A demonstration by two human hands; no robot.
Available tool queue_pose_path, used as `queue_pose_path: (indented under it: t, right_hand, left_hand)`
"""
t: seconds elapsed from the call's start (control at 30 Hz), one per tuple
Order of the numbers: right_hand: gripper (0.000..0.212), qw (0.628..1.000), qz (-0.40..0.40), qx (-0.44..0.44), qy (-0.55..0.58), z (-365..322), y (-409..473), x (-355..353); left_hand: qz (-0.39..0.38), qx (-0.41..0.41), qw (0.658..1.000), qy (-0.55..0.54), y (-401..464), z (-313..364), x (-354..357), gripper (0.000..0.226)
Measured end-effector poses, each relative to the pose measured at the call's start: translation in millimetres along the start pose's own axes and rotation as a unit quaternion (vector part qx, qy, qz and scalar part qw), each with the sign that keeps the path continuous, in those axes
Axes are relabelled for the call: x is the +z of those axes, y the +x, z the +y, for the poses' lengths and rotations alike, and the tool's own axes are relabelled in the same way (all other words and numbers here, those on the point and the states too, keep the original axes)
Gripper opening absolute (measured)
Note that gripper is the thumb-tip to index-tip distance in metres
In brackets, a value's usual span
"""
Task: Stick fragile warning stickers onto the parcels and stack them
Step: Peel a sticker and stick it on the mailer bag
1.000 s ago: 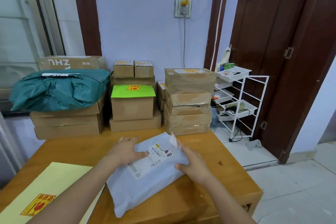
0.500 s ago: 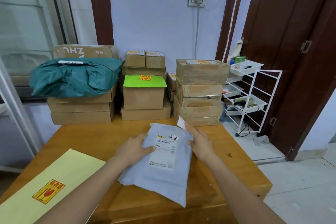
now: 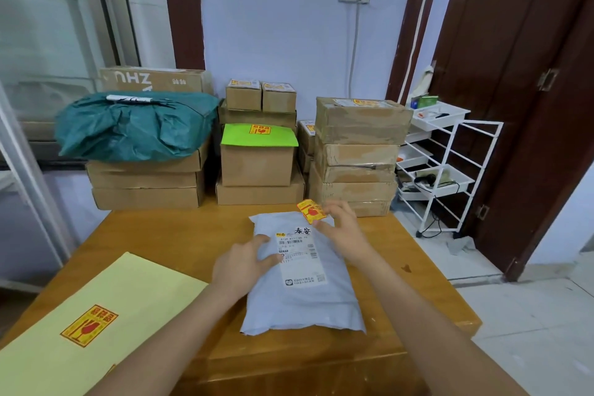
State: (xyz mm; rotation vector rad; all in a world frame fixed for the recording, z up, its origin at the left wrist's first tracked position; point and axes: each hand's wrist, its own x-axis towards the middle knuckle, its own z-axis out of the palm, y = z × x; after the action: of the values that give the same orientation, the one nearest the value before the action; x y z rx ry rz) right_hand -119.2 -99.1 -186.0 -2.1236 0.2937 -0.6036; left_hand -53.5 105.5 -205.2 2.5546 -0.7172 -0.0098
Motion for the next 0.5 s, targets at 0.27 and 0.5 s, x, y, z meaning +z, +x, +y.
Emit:
queue_pose_path:
  t: [0.27, 0.5]
  right_hand:
    - [0.015, 0.982, -0.144, 0.042, 0.118, 4, -26, -8]
    - [0.020, 0.974, -0.221, -0.017, -0.052, 9, -18, 2]
  left_hand:
    - [0.085, 0.022, 0.951, -0.297, 5, 24, -7, 0.029]
    - [-0.004, 0.039, 0.913, -0.406, -15, 22, 12, 0.022]
